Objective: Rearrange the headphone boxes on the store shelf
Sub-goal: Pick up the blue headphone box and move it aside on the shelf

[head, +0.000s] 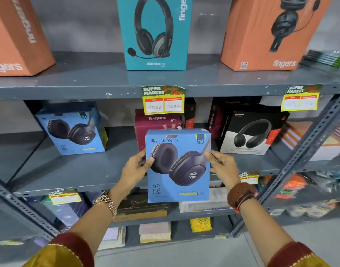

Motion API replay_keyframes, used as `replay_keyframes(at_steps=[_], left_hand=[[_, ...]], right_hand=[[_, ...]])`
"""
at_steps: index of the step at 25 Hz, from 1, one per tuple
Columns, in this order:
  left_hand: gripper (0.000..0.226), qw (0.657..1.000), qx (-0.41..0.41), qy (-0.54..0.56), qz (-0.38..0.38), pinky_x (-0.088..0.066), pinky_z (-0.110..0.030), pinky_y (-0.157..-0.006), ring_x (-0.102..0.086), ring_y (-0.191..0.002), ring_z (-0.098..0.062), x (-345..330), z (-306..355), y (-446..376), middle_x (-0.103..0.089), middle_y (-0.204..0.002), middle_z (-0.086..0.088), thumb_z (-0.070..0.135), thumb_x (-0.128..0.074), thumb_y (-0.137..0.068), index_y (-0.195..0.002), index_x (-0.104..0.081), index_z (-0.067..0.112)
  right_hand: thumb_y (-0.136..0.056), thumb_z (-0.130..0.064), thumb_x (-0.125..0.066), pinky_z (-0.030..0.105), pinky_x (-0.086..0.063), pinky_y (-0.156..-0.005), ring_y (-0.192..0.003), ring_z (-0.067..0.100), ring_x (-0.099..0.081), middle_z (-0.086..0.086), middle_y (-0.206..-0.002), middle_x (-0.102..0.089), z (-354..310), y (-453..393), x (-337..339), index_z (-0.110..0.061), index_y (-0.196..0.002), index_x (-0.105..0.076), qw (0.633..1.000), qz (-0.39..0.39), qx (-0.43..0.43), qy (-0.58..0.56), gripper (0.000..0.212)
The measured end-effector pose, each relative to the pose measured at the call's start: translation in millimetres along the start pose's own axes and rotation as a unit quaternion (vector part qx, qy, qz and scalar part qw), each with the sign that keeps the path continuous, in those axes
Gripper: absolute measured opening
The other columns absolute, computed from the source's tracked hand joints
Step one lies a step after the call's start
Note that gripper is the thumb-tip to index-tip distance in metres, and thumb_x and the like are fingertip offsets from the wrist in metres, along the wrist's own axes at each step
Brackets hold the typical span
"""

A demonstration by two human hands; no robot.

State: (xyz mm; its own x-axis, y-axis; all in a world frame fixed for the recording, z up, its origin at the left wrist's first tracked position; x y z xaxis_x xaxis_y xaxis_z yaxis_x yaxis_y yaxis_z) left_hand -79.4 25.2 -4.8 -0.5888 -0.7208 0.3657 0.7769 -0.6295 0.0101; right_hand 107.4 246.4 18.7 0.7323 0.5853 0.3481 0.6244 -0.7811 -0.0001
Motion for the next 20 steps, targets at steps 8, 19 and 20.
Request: replay_keyframes(at_steps=[8, 19, 20], left_hand=[[0.025, 0.997, 0.014, 0.035, 0.072, -0.054, -0.053, -0.087, -0.063, -0.112, -0.025, 125, -44, 43, -0.069, -0.116, 0.0, 0.03, -0.052, -0.092, -0.116, -0.058, 0.033], [0.046, 0.995, 0.004, 0.028, 0.1, -0.048, -0.049, -0.098, -0.059, -0.11, -0.027, 324, -115, 16, -0.062, -0.113, -0.004, 0.003, -0.043, -0.095, -0.138, -0.039, 0.015], [0.045, 0.995, 0.008, 0.025, 0.098, -0.047, -0.05, -0.099, -0.059, -0.108, -0.028, 332, -122, 6, -0.061, -0.111, -0.006, 0.002, -0.043, -0.094, -0.138, -0.04, 0.013]], right_hand=[[-0.081, -0.04, -0.061, 0.053, -0.051, -0.089, -0.092, 0.025, -0.068, -0.012, -0.079, -0.072, -65, 37, -118, -0.039, -0.089, -0.062, 0.996, -0.073, 0.055, 0.011, 0.009], [-0.085, -0.029, -0.057, 0.05, -0.051, -0.091, -0.102, 0.02, -0.064, 0.006, -0.11, -0.071, -121, 50, -346, -0.016, -0.115, -0.059, 0.992, -0.115, 0.055, -0.023, 0.032], [-0.087, -0.024, -0.056, 0.05, -0.051, -0.092, -0.102, 0.021, -0.064, 0.008, -0.111, -0.07, -121, 48, -355, -0.014, -0.114, -0.059, 0.994, -0.1, 0.047, -0.026, 0.029]])
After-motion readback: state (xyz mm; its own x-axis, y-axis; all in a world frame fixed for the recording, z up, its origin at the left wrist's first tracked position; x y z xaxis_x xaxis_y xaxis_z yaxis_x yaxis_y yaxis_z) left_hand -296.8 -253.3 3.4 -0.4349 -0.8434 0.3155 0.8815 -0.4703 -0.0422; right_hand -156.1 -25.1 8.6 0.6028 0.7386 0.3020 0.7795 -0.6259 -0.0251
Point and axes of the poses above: each hand's wrist, its own y-axis away from the middle knuckle, its own x-axis out of the back of the hand, z = x × y, the point moved 10 cm from there along -y, towards the middle knuckle
